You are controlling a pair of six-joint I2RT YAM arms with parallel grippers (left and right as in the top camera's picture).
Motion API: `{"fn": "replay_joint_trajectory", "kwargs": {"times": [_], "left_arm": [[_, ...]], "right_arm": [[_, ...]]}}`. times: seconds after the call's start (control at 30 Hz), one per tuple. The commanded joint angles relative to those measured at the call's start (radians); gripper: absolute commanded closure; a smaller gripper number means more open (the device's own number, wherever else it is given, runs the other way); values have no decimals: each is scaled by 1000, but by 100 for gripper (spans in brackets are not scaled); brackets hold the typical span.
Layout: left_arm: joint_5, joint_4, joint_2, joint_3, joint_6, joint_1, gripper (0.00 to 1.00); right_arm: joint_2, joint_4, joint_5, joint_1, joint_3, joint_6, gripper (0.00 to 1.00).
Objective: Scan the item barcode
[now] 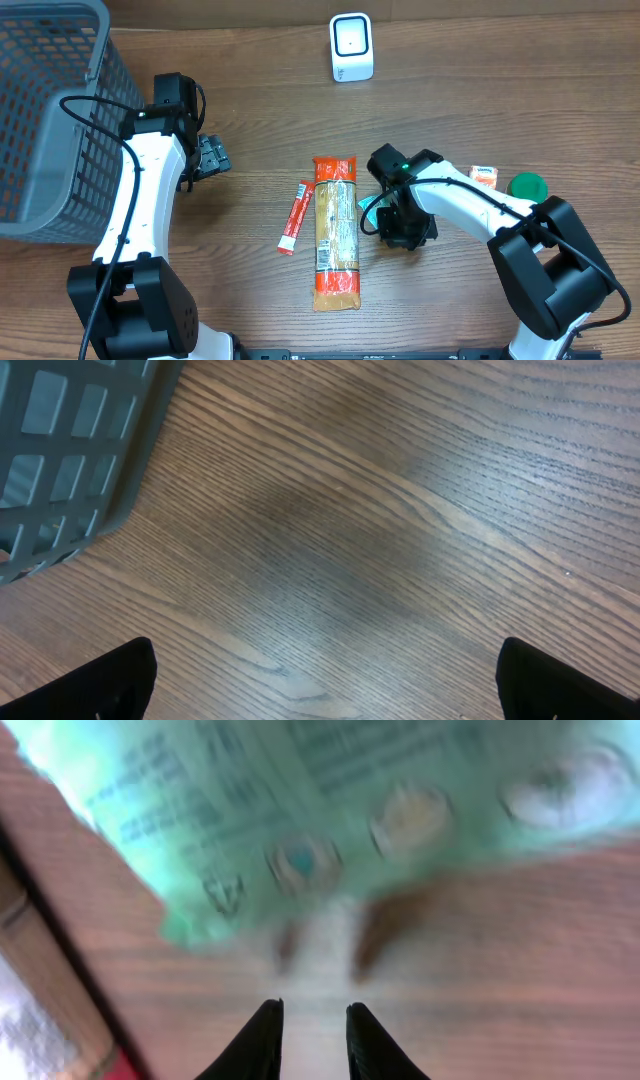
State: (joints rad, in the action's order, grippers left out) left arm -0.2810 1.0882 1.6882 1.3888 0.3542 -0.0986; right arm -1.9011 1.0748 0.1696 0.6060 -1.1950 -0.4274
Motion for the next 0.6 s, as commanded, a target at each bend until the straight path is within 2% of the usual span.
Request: {"fn": "replay_joint_trajectory", "kwargs": {"times": [0.0, 0.13, 0.2, 0.23, 0.27, 0.57], "left_arm": [[-6, 0, -21, 18, -25, 1, 0], [-6, 0, -21, 18, -26, 1, 0], [-6, 0, -21, 18, -26, 1, 0], [-6, 0, -21, 18, -26, 1, 0], [-6, 0, -21, 18, -26, 1, 0], [-6, 0, -21, 18, -26, 1, 0]], "right_arm": [[41, 58, 15, -43, -122, 99, 77], [60, 63, 4, -100, -196, 172, 75], [60, 39, 3, -135, -201, 211, 53], [59, 26, 4, -155, -199, 229, 47], [59, 15, 3, -177, -197, 249, 44], [58, -70, 87, -329, -121, 413, 45]]}}
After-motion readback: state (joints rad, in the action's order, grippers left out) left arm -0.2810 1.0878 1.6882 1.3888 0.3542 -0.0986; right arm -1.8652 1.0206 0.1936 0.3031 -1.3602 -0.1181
